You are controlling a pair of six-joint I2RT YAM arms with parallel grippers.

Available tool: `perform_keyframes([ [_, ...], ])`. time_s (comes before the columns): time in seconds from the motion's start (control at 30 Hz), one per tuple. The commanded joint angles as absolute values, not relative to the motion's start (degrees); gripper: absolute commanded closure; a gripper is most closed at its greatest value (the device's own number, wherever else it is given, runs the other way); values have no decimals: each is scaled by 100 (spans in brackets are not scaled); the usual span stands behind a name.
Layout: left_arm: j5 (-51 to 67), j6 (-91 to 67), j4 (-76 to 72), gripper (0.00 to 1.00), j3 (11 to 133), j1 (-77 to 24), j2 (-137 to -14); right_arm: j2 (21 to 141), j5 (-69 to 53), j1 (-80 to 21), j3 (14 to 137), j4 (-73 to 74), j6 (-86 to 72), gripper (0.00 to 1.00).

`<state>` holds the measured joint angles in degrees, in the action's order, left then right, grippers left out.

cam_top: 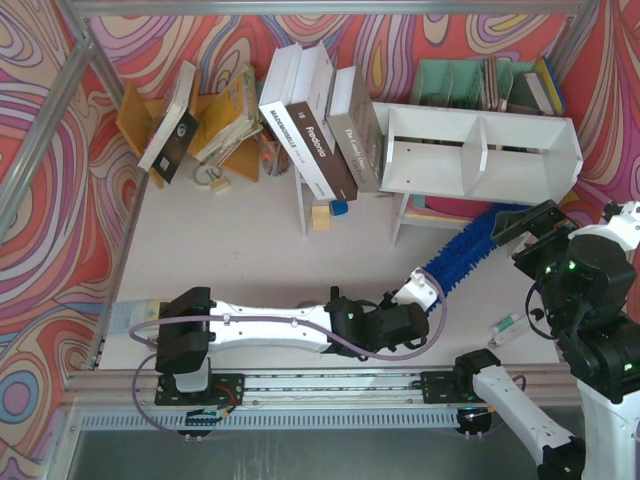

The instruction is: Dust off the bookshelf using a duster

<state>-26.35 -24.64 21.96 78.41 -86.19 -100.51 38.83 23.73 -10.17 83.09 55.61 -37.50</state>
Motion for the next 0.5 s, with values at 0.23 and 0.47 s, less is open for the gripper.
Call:
perform_keyframes([
  [0.23,-2307,-2413,2409,100,9025,-8361,-11036,3815,2442,-1054,8269,5581,-3744,5],
  [0.47,-2109,-2295,2604,100,9529,-8361,-11305,3836,2491,-1054,8313,5581,-3693,5],
])
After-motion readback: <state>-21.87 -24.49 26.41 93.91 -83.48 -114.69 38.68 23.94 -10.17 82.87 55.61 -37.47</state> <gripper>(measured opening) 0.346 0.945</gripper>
